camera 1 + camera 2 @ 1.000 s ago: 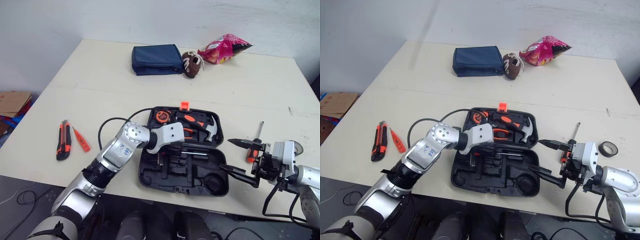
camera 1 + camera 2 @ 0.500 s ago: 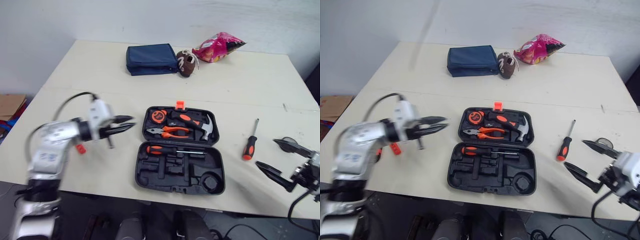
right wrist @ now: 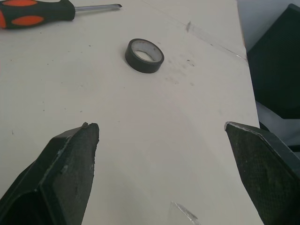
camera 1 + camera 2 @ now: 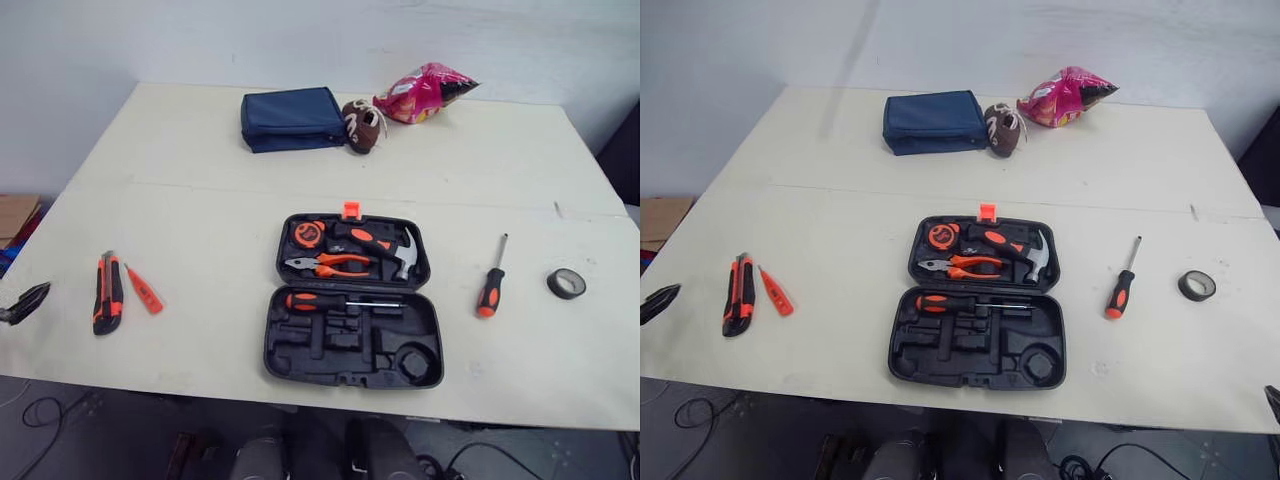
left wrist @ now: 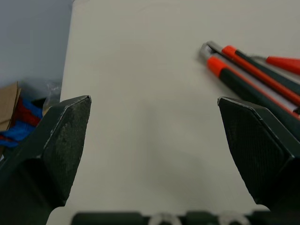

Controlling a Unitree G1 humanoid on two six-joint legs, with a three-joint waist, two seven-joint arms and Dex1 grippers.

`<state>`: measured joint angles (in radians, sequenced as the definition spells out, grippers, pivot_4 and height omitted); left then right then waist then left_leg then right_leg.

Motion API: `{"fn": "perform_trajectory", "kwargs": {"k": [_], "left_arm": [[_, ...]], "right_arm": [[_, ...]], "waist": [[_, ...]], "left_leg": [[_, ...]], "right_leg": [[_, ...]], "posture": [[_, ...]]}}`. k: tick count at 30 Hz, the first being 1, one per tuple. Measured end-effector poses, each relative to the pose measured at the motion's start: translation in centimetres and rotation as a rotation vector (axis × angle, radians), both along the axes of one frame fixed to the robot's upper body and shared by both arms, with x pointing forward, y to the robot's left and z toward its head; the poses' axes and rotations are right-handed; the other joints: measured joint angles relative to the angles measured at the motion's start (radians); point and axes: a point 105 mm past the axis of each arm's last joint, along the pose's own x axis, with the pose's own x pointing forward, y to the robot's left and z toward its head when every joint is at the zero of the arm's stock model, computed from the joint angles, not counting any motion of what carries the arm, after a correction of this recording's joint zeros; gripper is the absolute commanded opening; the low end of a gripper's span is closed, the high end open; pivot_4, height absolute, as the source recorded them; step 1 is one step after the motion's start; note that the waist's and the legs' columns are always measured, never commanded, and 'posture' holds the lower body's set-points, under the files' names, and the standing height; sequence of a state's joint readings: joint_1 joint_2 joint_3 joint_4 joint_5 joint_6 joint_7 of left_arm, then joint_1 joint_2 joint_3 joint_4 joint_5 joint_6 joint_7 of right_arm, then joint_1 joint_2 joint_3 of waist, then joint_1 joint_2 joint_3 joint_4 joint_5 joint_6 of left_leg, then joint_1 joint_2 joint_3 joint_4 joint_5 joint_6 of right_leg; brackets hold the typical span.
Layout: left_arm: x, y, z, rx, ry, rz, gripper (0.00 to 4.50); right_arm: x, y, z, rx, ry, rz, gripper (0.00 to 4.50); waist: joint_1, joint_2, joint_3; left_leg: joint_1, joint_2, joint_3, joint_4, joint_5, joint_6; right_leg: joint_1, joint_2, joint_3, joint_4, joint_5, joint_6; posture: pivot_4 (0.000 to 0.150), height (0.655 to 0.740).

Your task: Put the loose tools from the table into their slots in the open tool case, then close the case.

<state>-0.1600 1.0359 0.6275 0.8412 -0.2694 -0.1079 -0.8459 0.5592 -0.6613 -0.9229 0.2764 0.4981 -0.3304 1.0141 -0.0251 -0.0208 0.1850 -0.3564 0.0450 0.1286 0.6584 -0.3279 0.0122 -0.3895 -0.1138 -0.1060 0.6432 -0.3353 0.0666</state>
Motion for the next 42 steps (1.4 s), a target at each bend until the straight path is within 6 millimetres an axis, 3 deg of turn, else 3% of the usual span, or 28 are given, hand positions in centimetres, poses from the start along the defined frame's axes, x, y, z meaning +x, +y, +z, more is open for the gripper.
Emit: {"fn": "perform_trajectory", "kwargs": {"k": [6, 12, 16, 19, 23, 25, 29, 32, 36, 42], "left_arm": [[-0.3, 0.6, 0.2, -0.033, -0.040, 0.018, 4.40], [0.9, -1.8, 1.9, -0.010, -0.117, -0.106, 4.40], [2.1, -7.1, 2.2, 0.023, -0.142, -0.343, 4.40], [3.4, -12.6, 2.3, -0.001, -0.167, -0.540, 4.40], [4.2, -19.5, 3.5, -0.001, -0.157, -0.800, 4.40], [4.0, -22.1, 3.8, 0.005, -0.138, -0.906, 4.40], [2.6, -29.6, 4.4, -0.022, -0.133, -1.187, 4.40], [1.8, -31.6, 4.4, -0.034, -0.118, -1.257, 4.40], [0.7, -33.8, 4.0, -0.058, -0.098, -1.321, 4.40], [-0.1, -34.4, 3.7, -0.066, -0.064, -1.333, 4.40]], "right_arm": [[0.2, 0.2, -0.3, 0.039, -0.014, -0.073, 4.50], [2.8, 3.7, 0.7, 0.064, 0.010, 0.028, 4.50], [5.3, 6.5, 1.8, 0.069, 0.006, 0.050, 4.50], [7.5, 9.2, 3.5, 0.113, -0.030, 0.101, 4.50], [8.9, 12.5, 5.1, 0.284, 0.023, 0.192, 4.50], [9.1, 13.5, 4.7, 0.348, 0.098, 0.196, 4.50], [10.9, 14.4, 3.4, 0.495, 0.227, 0.092, 4.50], [11.6, 14.8, 2.8, 0.485, 0.293, 0.047, 4.50], [14.2, 14.4, 1.8, 0.489, 0.321, -0.069, 4.50], [15.4, 13.5, 0.4, 0.470, 0.366, -0.200, 4.50]], "waist": [[0.000, -0.002, -0.001], [-0.006, -0.001, -0.001], [-0.003, -0.001, -0.001], [0.000, -0.001, -0.001], [0.011, -0.001, -0.001], [0.015, -0.001, -0.001], [0.017, -0.002, -0.002], [0.017, -0.002, -0.002], [0.020, -0.002, -0.002], [0.025, -0.002, -0.002]], "left_leg": [[0.003, 0.000, 0.000, -0.007, 0.000, -0.009], [0.004, 0.000, 0.001, -0.011, 0.006, -0.009], [0.004, 0.000, 0.001, -0.010, 0.005, -0.012], [0.003, 0.000, 0.000, -0.010, 0.007, -0.011], [0.001, 0.000, 0.000, -0.010, 0.008, -0.010], [0.001, 0.000, 0.000, -0.009, 0.008, -0.010], [0.000, -0.001, 0.001, -0.007, 0.008, -0.009], [0.000, 0.000, 0.001, -0.008, 0.009, -0.010], [-0.002, 0.001, 0.001, -0.005, 0.009, -0.010], [-0.006, 0.002, 0.000, -0.001, 0.009, -0.010]], "right_leg": [[-0.001, -0.001, 0.001, 0.000, -0.001, -0.003], [-0.003, 0.000, 0.001, 0.003, -0.002, -0.005], [-0.002, 0.000, 0.002, 0.003, -0.002, -0.005], [-0.003, 0.000, 0.002, 0.003, -0.002, -0.005], [-0.003, 0.002, 0.001, 0.001, -0.002, -0.004], [-0.003, 0.002, 0.001, 0.001, -0.002, -0.004], [-0.002, 0.002, 0.003, 0.001, -0.001, -0.003], [-0.003, 0.005, 0.003, 0.001, -0.001, -0.003], [-0.004, 0.006, 0.003, 0.001, -0.001, -0.003], [-0.005, 0.006, 0.002, 0.000, -0.001, -0.003]], "posture": [[0.150, 0.7400], [0.150, 0.7400], [0.150, 0.7400], [0.150, 0.7400], [0.150, 0.7400], [0.150, 0.7400], [0.150, 0.7400], [0.150, 0.7400], [0.150, 0.7400], [0.150, 0.7400]]}}
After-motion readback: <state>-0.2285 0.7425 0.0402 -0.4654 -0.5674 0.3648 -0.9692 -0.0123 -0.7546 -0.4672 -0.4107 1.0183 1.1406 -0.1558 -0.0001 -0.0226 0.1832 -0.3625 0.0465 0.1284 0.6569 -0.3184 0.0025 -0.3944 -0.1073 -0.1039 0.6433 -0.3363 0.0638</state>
